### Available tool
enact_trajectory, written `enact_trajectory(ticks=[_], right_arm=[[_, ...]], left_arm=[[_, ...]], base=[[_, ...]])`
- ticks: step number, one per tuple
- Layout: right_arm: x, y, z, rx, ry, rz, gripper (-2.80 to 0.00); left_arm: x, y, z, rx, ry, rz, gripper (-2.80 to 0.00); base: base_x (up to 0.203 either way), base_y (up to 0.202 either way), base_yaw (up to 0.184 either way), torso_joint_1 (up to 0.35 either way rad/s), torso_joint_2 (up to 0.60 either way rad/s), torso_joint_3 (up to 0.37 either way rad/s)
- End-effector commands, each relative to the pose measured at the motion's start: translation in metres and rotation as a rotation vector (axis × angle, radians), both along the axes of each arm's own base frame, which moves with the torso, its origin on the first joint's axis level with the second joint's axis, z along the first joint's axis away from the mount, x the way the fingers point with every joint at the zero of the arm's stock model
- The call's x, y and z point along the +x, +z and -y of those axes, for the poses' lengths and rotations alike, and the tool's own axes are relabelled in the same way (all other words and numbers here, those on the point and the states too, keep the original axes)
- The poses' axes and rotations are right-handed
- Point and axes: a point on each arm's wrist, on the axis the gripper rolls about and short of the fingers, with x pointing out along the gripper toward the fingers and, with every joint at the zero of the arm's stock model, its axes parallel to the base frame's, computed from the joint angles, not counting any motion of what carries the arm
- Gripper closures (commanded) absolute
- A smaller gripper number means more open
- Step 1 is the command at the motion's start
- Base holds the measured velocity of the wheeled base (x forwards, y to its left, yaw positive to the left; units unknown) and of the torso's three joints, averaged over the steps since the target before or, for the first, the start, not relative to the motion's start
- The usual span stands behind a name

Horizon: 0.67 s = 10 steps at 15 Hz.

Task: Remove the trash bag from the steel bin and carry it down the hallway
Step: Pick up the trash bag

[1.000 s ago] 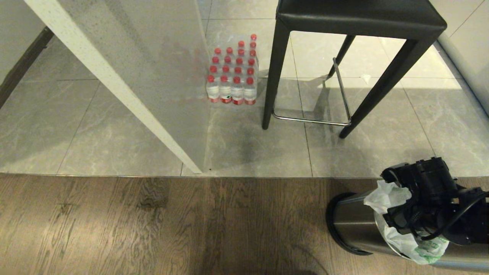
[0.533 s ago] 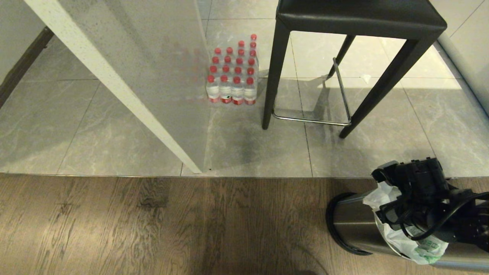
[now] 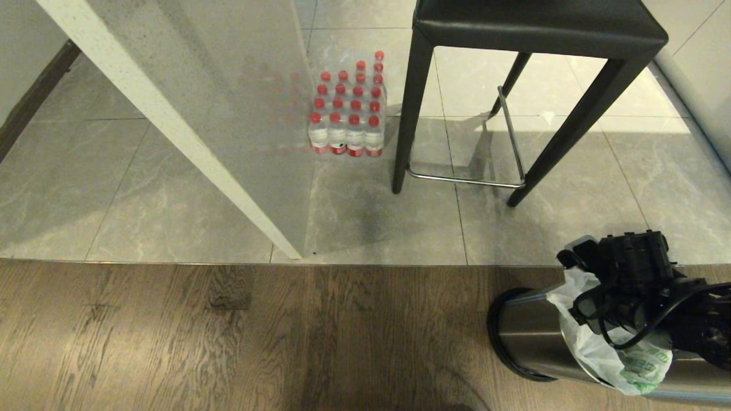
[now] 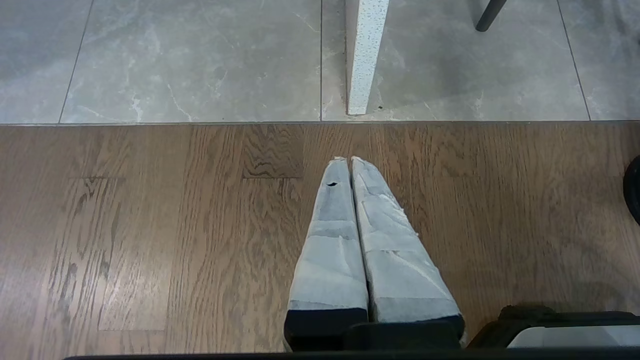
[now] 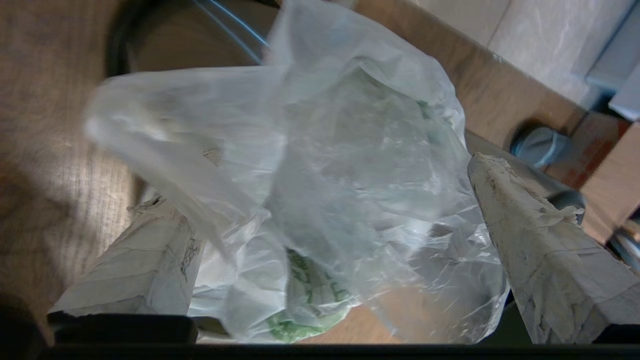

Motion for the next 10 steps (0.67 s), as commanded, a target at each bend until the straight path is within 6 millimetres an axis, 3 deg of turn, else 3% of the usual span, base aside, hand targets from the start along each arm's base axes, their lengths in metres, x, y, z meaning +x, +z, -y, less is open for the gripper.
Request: enact_trajectory(ticks=[1,8,10], right_arm=[[0.006,-0.001,0.008,-0.003,-0.032,0.004,-2.80],[0.032,0.010,0.030,-0.014,-0.093,0.123,-2.80],[0.031,0.016,0.030,-0.009,-0.098,0.140,-2.80]], left_arm=[[0.000,0.000,0.000,-0.001,0.000,0.000,0.00],[0.000,0.000,0.000,-0.001,0.000,0.000,0.00],[0.000,0.000,0.000,-0.001,0.000,0.000,0.00]], base=[[0.000,0.000,0.000,0.000,0.00,0.000],[0.000,0.000,0.000,0.000,0.00,0.000],[0.000,0.000,0.000,0.000,0.00,0.000]])
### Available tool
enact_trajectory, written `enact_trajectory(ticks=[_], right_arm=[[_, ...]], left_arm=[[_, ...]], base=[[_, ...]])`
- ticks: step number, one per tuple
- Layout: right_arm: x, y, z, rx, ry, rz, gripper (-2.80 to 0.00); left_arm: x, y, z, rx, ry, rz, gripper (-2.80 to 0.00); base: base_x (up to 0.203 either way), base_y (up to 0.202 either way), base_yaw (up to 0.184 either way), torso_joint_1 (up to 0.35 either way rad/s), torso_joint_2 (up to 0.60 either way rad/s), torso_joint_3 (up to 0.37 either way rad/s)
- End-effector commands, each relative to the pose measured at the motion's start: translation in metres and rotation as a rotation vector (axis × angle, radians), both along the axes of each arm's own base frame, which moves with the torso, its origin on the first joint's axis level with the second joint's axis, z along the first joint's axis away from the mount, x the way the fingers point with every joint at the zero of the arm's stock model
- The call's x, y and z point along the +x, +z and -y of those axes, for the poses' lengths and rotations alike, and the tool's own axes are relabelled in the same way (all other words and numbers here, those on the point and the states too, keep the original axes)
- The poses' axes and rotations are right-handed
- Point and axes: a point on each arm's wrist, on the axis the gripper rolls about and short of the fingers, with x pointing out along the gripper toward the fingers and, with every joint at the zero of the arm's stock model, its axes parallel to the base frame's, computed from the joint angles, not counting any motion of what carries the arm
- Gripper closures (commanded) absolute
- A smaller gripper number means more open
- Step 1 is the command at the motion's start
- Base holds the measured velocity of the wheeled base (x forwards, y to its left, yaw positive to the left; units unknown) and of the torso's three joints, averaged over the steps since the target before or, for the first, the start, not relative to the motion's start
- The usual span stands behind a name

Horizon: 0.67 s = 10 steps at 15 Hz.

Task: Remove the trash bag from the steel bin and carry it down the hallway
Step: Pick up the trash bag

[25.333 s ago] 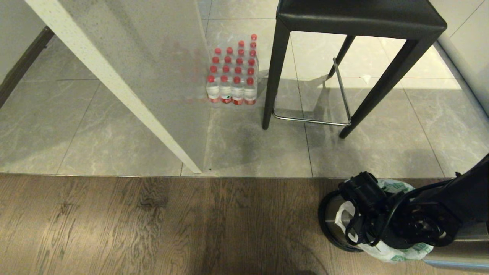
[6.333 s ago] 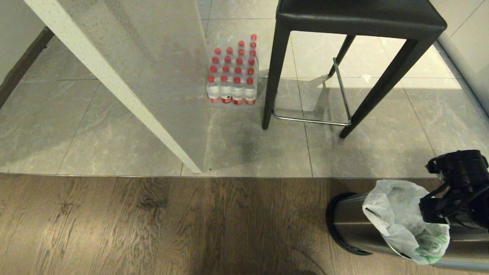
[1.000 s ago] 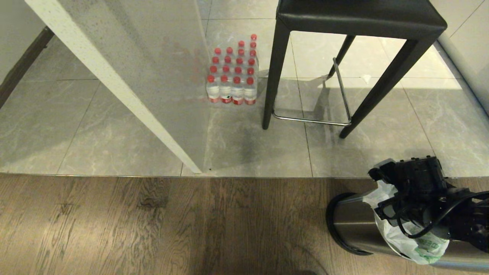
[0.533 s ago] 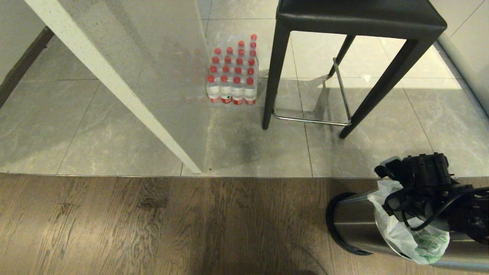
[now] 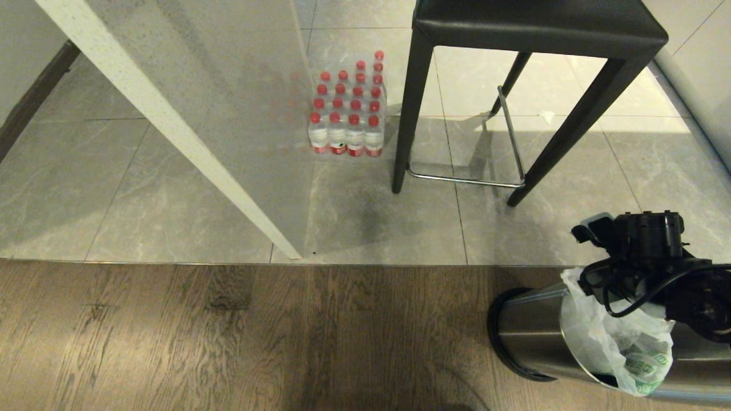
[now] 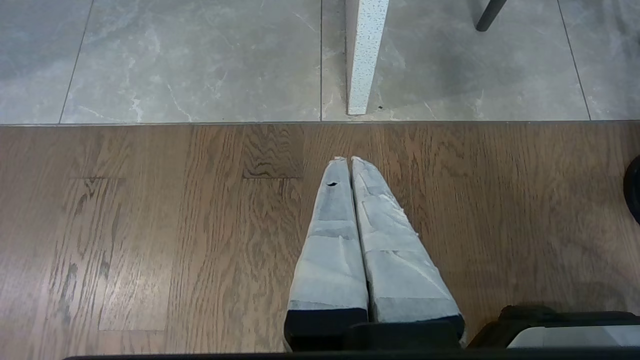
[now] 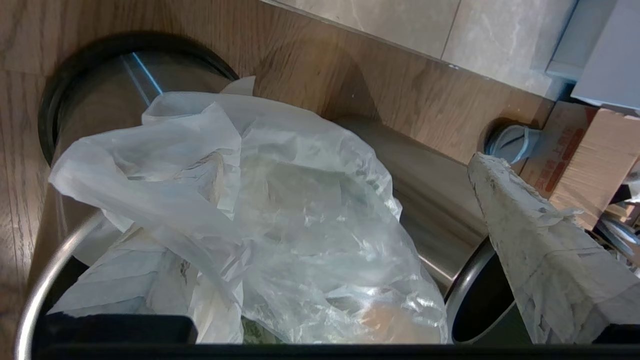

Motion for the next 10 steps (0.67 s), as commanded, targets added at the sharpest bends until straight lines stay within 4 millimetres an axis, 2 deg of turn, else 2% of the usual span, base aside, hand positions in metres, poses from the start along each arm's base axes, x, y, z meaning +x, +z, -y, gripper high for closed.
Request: enact_trajectory(ticks=[1,7,10], right_arm=[[-0.002,0.007,0.001,0.001,-0.009,0.028,-2.80],[-0.025,0.003,0.012,0.002,-0.054,-0.003,-2.80],[-0.026,-0.003,0.018,0.071,-0.120,0.008,-2.80]], left_arm=[[0.000,0.000,0.000,0.000,0.000,0.000,0.00],[0.000,0.000,0.000,0.000,0.000,0.000,0.00],[0.000,0.000,0.000,0.000,0.000,0.000,0.00]], base=[[0.000,0.000,0.000,0.000,0.00,0.000],[0.000,0.000,0.000,0.000,0.00,0.000],[0.000,0.000,0.000,0.000,0.00,0.000]])
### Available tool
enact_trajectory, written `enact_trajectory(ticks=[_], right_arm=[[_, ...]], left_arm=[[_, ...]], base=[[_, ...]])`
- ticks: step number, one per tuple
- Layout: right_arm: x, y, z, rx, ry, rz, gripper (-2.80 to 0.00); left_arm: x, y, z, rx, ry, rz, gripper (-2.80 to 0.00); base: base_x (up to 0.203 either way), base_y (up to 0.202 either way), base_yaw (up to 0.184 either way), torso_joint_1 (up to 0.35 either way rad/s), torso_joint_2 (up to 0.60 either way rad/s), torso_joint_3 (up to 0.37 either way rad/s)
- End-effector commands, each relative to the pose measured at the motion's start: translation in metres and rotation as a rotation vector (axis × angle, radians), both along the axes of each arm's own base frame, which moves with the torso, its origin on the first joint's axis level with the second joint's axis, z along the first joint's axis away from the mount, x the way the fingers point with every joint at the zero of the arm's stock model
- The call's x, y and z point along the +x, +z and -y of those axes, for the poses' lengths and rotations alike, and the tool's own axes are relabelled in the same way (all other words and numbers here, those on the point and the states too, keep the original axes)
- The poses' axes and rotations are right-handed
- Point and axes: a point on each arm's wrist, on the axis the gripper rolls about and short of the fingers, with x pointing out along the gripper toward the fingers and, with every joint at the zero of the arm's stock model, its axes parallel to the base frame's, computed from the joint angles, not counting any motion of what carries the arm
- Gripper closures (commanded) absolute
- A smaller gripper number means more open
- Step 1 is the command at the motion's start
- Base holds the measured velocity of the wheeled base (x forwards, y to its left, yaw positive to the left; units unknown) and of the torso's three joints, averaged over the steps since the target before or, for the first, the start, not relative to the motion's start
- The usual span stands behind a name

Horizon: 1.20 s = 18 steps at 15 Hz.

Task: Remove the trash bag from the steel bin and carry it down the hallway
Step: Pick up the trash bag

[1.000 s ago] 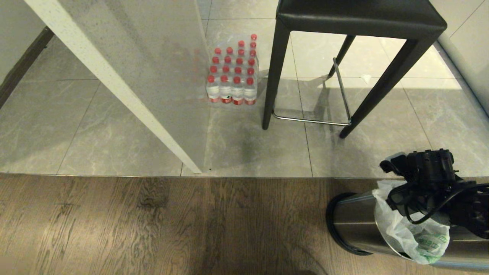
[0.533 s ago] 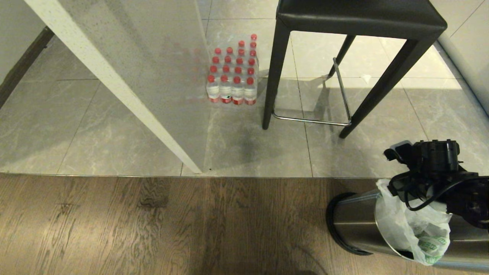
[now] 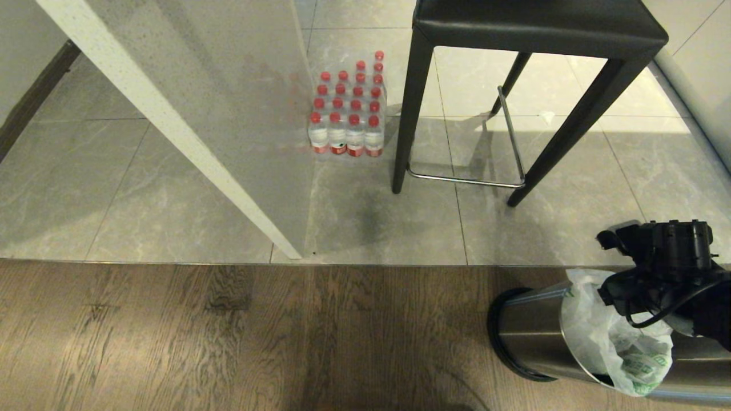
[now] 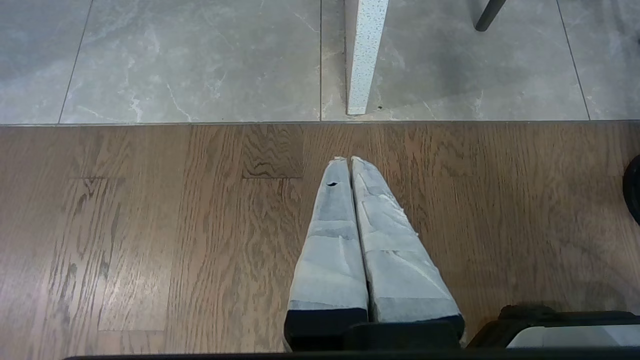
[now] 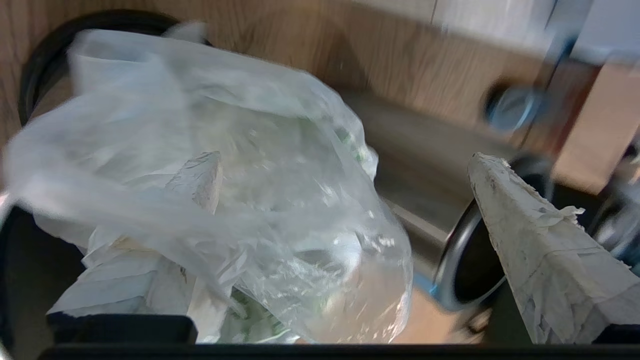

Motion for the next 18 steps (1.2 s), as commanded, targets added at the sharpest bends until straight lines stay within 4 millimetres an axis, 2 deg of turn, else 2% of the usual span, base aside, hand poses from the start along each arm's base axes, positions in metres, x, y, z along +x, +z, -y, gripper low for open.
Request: enact_trajectory(ticks=[1,5,8,9,14,18], right_arm=[[-0.004,-0.003,0.007,0.013,-0.037,-0.021,-2.80],[-0.014,-0.012,0.028,0.060,-0.149,-0.038,-2.80],[-0.014,-0.013,0.044,0.087,-0.200,-0.028,-2.80],[-0.016,-0.017,0.044,0.092,-0.194,-0.043,0.00],[-0.011,-0.012,0.044,0.107,-0.173,-0.020,0.00],[-0.024,0.003,0.039,0.109,-0.159,0.009,0.00]], left_arm=[[0.000,0.000,0.000,-0.001,0.000,0.000,0.00],[0.000,0.000,0.000,-0.001,0.000,0.000,0.00],[0.000,0.000,0.000,-0.001,0.000,0.000,0.00],[0.000,0.000,0.000,-0.001,0.000,0.000,0.00],[0.000,0.000,0.000,-0.001,0.000,0.000,0.00],[0.000,0.000,0.000,-0.001,0.000,0.000,0.00]], base=[[0.000,0.000,0.000,0.000,0.00,0.000],[0.000,0.000,0.000,0.000,0.00,0.000],[0.000,0.000,0.000,0.000,0.00,0.000],[0.000,0.000,0.000,0.000,0.00,0.000],[0.000,0.000,0.000,0.000,0.00,0.000],[0.000,0.000,0.000,0.000,0.00,0.000]])
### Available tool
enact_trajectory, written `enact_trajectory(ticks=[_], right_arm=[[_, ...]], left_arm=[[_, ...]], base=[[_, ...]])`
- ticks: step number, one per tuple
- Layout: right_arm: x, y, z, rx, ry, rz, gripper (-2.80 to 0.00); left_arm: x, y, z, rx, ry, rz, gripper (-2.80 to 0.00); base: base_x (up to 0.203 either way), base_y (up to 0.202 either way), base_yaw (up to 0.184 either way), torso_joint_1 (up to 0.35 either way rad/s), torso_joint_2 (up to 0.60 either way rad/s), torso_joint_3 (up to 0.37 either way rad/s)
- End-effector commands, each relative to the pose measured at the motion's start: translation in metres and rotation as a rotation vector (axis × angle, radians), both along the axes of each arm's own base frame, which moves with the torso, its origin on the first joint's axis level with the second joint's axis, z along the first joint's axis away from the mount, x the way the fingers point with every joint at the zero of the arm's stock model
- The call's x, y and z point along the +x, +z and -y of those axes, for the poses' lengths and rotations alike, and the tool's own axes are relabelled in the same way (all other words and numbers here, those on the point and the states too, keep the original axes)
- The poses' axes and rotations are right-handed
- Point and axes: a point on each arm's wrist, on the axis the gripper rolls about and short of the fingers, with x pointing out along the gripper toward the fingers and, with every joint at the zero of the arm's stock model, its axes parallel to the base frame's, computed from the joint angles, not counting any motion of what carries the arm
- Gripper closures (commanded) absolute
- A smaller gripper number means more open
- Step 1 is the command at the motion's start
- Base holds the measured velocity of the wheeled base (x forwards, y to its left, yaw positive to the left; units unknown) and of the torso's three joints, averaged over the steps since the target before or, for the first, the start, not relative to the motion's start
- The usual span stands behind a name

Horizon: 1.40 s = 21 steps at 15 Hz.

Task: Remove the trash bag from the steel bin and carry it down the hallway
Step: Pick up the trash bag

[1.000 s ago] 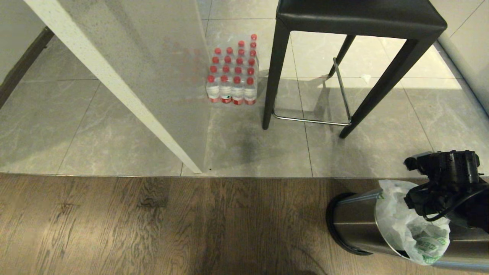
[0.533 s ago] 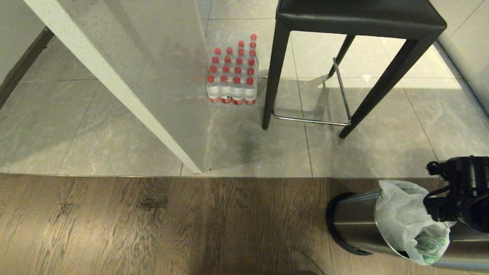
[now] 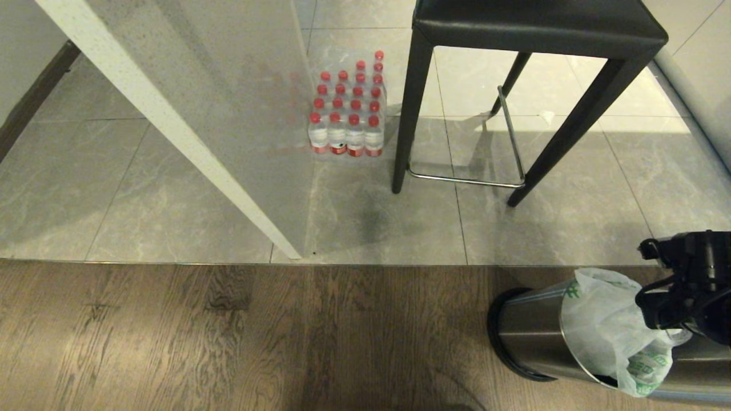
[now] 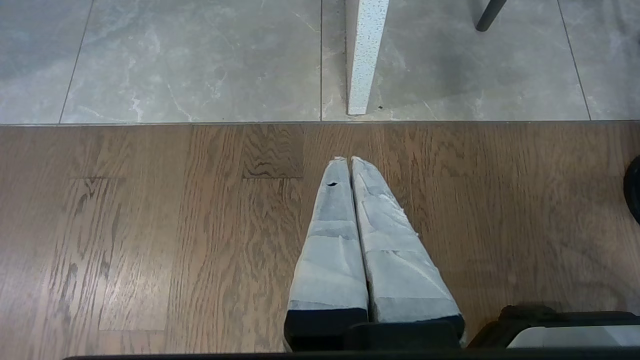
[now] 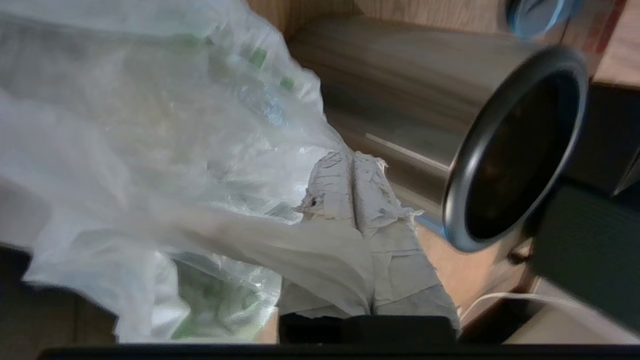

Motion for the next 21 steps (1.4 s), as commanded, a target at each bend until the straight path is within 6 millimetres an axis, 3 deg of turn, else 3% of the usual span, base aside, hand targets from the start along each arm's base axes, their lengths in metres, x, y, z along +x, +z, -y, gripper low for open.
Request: enact_trajectory(ticks=[1,9,14,19,21], right_arm=[[-0.013,0.018,-0.006,-0.007,0.014,0.044,0.00],[-0.075,0.072,-0.040,0.039,0.110,0.215,0.00],[-0.117,0.107,-0.051,0.055,0.177,0.340,0.00],[-0.123,0.124,-0.059,0.064,0.246,0.387,0.00],[-0.122,0.118,-0.060,0.070,0.245,0.343,0.00]], left_arm=[[0.000,0.000,0.000,-0.001,0.000,0.000,0.00],[0.000,0.000,0.000,-0.001,0.000,0.000,0.00],[0.000,0.000,0.000,-0.001,0.000,0.000,0.00],[0.000,0.000,0.000,-0.001,0.000,0.000,0.00],[0.000,0.000,0.000,0.000,0.000,0.000,0.00]], base=[[0.000,0.000,0.000,0.000,0.00,0.000],[0.000,0.000,0.000,0.000,0.00,0.000],[0.000,0.000,0.000,0.000,0.00,0.000],[0.000,0.000,0.000,0.000,0.00,0.000],[0.000,0.000,0.000,0.000,0.00,0.000]])
